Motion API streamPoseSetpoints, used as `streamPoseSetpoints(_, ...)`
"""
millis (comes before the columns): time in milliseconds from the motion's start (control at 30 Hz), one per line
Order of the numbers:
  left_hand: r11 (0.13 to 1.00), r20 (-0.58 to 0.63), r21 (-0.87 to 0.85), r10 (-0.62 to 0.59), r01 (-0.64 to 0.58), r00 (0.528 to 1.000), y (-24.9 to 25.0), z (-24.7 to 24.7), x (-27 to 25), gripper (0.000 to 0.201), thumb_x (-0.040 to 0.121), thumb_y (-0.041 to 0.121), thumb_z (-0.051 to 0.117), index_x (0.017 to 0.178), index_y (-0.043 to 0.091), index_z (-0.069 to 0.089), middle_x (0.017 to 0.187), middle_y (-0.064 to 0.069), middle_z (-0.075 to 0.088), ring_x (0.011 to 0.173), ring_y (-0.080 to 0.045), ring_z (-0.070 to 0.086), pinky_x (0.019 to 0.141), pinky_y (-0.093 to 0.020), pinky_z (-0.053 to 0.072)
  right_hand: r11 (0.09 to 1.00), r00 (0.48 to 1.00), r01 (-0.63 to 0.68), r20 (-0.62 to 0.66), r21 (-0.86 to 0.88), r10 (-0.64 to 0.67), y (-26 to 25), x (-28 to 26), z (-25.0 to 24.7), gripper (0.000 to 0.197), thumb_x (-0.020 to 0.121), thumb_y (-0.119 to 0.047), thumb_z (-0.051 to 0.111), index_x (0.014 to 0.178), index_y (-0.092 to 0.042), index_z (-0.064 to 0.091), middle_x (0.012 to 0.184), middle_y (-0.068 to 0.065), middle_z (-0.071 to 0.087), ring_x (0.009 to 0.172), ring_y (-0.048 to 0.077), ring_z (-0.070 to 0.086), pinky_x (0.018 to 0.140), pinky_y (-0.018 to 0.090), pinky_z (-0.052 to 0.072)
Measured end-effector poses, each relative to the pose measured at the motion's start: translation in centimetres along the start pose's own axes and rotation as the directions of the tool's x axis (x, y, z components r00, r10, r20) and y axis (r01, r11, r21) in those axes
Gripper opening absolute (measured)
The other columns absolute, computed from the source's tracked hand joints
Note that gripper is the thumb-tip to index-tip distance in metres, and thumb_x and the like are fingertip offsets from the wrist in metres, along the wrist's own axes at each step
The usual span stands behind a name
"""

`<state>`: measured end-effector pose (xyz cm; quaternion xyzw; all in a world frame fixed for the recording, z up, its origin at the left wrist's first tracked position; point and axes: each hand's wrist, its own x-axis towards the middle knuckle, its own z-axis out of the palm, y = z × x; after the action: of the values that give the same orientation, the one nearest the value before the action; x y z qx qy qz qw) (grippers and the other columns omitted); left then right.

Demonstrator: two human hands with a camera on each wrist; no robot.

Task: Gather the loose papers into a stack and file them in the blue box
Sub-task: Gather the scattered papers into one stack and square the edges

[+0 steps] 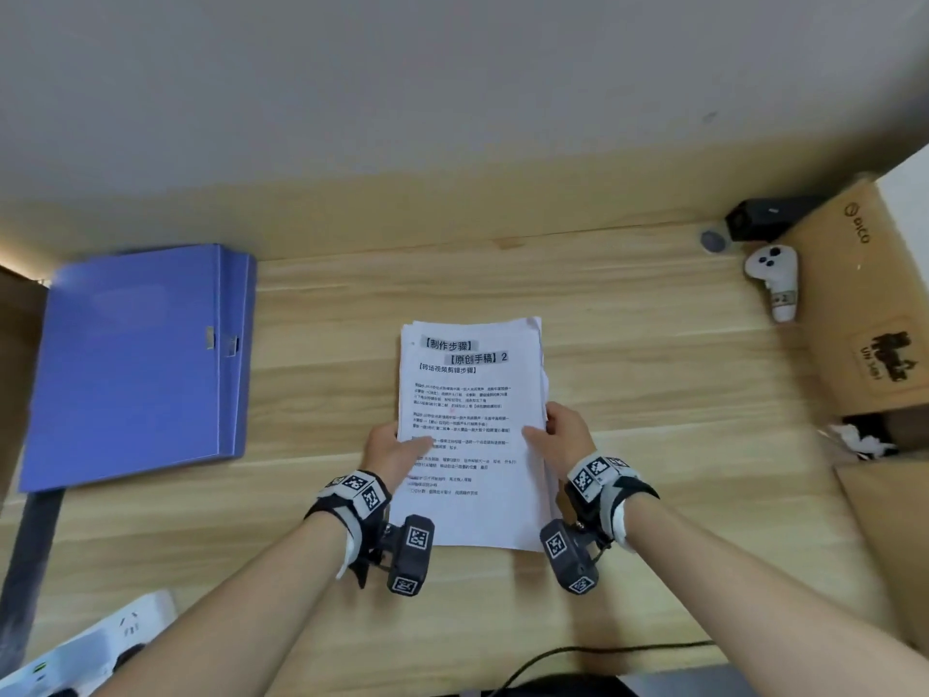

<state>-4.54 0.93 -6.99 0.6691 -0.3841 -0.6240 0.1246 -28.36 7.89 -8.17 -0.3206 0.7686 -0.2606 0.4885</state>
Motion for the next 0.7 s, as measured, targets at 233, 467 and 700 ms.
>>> streamPoseSetpoints(233,0.990,-0.012,-0.079,0.116,-0.117,0.993,3.0,-2.8,0.1,0.046,0.075,0.017,0.084,0.113,0.017,0.058,0.109,-0.002,0.071,0.096,-0.022,0.070,0.089,-0.044,0.056,0.979,0.987,0.162,-0.013,0.126,-0.161,-3.2,-1.9,-1.5,0.019,0.076,-0.017,0.063,0.093,-0.023,0.068,0.091,0.015,0.074,0.086,0.040,0.070,0.078,0.058,0.056)
streamPoseSetpoints(467,0.955,0.312,-0.279,0.185,-0.096,0.932,9.5,-4.0,-2.3,0.039,0.084,0.006,0.072,0.121,0.010,0.062,0.117,-0.016,0.071,0.103,-0.031,0.071,0.086,-0.048,0.058,0.940,0.954,0.299,-0.036,0.165,-0.297,-9.1,-2.9,-4.4,0.023,0.087,0.004,0.060,0.102,-0.011,0.067,0.096,0.018,0.073,0.084,0.035,0.070,0.077,0.048,0.059)
streamPoseSetpoints(700,0.840,0.105,-0.139,0.539,-0.525,0.836,16.4,-6.4,-7.3,0.034,0.076,0.009,0.081,0.108,0.012,0.071,0.103,-0.002,0.076,0.097,-0.017,0.073,0.085,-0.034,0.059,0.844,0.872,0.490,-0.143,0.219,-0.469,-15.1,-3.8,-6.5,0.020,0.089,0.003,0.062,0.097,-0.015,0.064,0.097,0.000,0.072,0.084,0.004,0.068,0.075,0.019,0.055)
